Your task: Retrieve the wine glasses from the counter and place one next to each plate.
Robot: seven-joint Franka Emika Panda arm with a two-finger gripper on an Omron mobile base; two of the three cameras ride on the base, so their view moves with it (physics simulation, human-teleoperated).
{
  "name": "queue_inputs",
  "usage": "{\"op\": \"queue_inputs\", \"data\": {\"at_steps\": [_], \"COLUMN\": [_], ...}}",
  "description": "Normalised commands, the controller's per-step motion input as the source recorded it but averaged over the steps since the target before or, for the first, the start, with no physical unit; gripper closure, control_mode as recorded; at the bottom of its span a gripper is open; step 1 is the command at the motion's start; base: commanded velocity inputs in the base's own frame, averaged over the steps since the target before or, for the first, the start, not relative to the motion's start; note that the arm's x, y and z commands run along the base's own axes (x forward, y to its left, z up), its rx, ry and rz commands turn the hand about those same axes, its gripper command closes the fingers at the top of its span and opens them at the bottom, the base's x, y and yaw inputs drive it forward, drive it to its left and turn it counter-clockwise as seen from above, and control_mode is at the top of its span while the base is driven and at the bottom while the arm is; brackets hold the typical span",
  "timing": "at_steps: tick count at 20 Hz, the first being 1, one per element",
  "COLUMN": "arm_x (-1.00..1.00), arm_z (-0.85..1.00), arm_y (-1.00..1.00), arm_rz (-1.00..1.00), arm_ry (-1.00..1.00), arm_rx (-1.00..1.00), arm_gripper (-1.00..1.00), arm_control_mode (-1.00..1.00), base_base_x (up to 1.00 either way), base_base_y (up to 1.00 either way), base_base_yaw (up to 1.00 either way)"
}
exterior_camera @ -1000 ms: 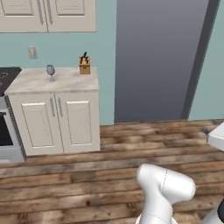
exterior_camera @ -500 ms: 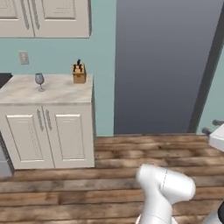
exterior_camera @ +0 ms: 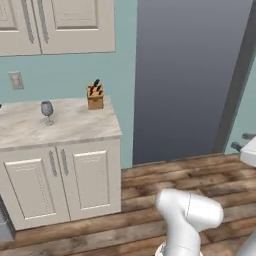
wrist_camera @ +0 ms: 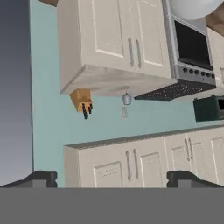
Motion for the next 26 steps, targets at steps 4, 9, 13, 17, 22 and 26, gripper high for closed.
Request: {"op": "queue_inputs", "data": {"at_steps": [4, 9, 13, 17, 22, 26], "arm_x": [0.00, 0.00, 0.00, 0.00, 0.00, 0.00], "arm_z": [0.00, 0.00, 0.00, 0.00, 0.00, 0.00], "arm_y": [0.00, 0.00, 0.00, 0.00, 0.00, 0.00], "arm_rz": [0.00, 0.00, 0.00, 0.00, 0.00, 0.00], "arm_ry": [0.00, 0.00, 0.00, 0.00, 0.00, 0.00], "arm_rx": [0.00, 0.00, 0.00, 0.00, 0.00, 0.00], "arm_gripper": [-1.00, -1.00, -1.00, -1.00, -1.00, -1.00], "arm_control_mode": [1.00, 1.00, 1.00, 1.00, 1.00, 1.00], "base_base_x": [0.42, 0.00, 0.07, 0.18, 0.34, 0.56], "base_base_y": [1.00, 1.00, 1.00, 1.00, 0.96, 0.59], "base_base_yaw": [-0.39, -0.25, 0.08, 0.20, 0.29, 0.23]}}
